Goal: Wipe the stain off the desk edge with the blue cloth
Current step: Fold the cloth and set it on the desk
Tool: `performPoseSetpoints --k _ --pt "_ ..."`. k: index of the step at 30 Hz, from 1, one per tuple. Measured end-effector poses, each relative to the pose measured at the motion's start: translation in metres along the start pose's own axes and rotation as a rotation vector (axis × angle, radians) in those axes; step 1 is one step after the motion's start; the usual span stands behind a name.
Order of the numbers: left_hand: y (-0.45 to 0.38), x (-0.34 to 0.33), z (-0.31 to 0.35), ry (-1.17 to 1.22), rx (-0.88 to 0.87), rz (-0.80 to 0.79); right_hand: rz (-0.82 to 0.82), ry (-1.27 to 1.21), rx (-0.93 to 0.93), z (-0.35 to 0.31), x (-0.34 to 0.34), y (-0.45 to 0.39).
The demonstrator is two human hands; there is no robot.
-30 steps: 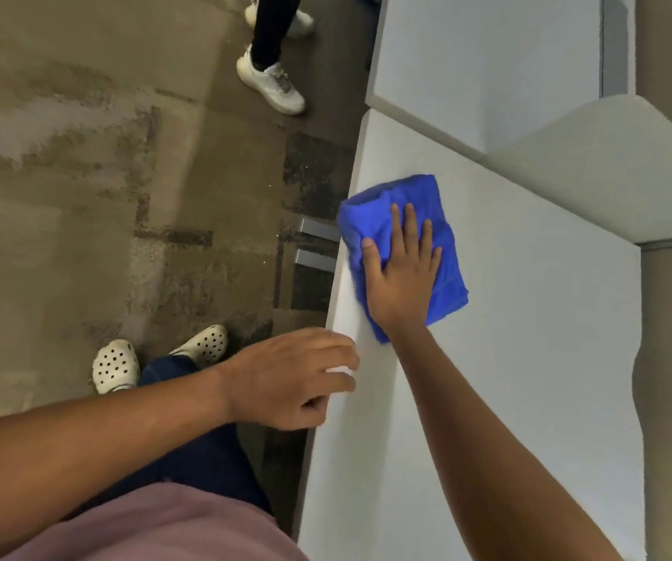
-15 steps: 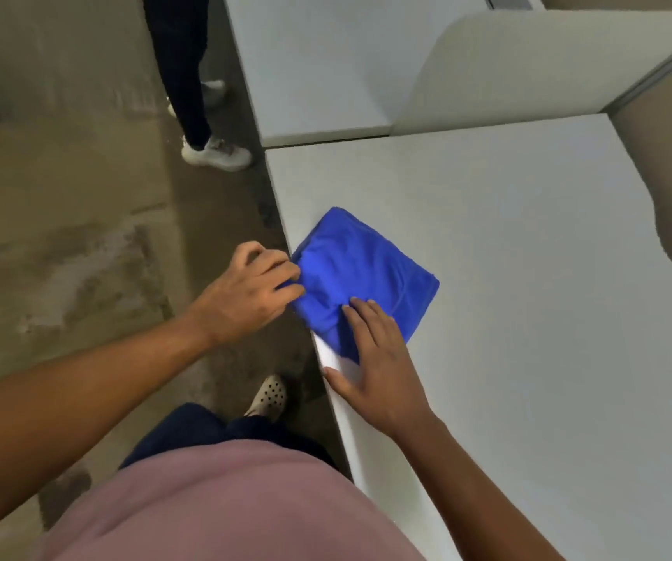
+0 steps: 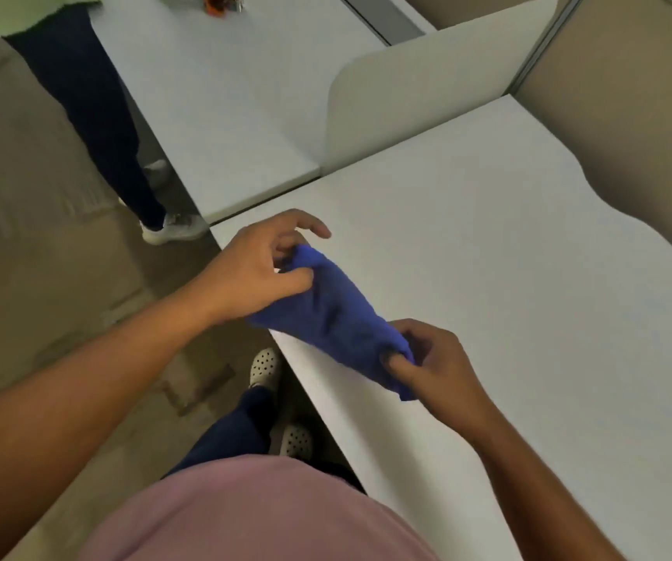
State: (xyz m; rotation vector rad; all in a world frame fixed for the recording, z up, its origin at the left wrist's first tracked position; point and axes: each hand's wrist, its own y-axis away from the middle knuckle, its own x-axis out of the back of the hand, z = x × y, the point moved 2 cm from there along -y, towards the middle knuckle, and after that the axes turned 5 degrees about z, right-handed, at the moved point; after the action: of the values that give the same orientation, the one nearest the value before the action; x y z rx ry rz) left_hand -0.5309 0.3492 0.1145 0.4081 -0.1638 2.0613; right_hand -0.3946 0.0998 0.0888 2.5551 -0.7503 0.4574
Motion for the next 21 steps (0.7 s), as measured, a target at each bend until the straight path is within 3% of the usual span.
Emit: performPoseSetpoints --k 3,7,11,16,21 --pt "-0.043 0.010 -0.005 0.188 0.138 -0.079 0.017 -0.014 0.001 -0.013 0.031 -0.028" --pt "-0.098 0.008 -0.036 0.320 0.441 -0.262 -0.049 0.043 -0.151 -0.004 0.039 -0.083" --pt "-0.137 0.003 -0.076 0.209 0.544 -0.302 -0.005 0.140 -0.231 0.013 0.025 -0.127" --pt "-0.167 0.015 -0.085 0.096 0.451 -0.315 0.190 0.275 -0.141 0.005 0.021 -0.147" --pt "-0.164 0.038 -0.071 -0.098 0.036 -0.357 0.414 0.356 0.086 -0.010 0.010 -0.115"
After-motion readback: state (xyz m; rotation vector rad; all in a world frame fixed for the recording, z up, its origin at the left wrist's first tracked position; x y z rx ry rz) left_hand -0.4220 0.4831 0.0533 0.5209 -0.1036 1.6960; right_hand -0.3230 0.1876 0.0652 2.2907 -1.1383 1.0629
